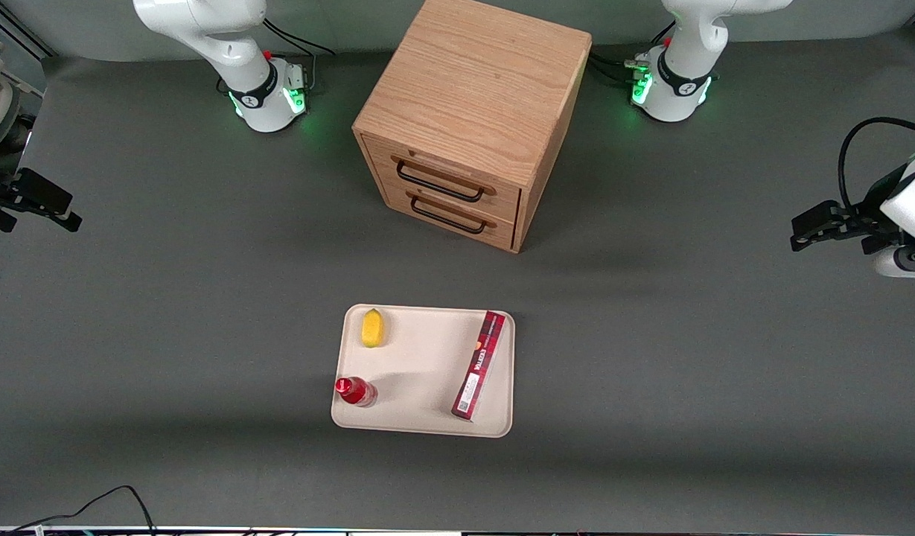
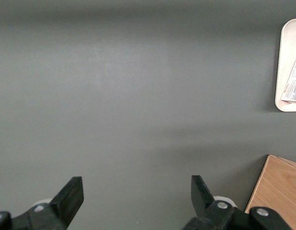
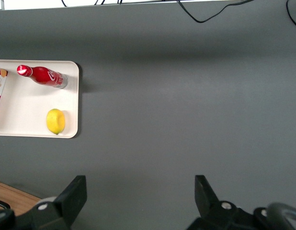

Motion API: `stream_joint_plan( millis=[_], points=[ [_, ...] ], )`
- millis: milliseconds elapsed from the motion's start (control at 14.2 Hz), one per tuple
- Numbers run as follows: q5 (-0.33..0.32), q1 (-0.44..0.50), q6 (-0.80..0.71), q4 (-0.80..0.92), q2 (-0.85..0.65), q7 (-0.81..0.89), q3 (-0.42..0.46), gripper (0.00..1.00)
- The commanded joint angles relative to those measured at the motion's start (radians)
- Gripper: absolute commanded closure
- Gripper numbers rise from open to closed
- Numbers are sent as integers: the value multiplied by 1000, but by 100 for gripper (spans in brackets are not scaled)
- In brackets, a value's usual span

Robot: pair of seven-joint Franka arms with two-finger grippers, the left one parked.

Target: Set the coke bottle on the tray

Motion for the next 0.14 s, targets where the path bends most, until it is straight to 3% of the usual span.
stream_joint_plan(
  millis=[0, 71],
  points=[
    [1, 8, 14, -2, -7, -19, -11, 0],
    [-1, 9, 8, -2, -7, -15, -11, 0]
  ],
)
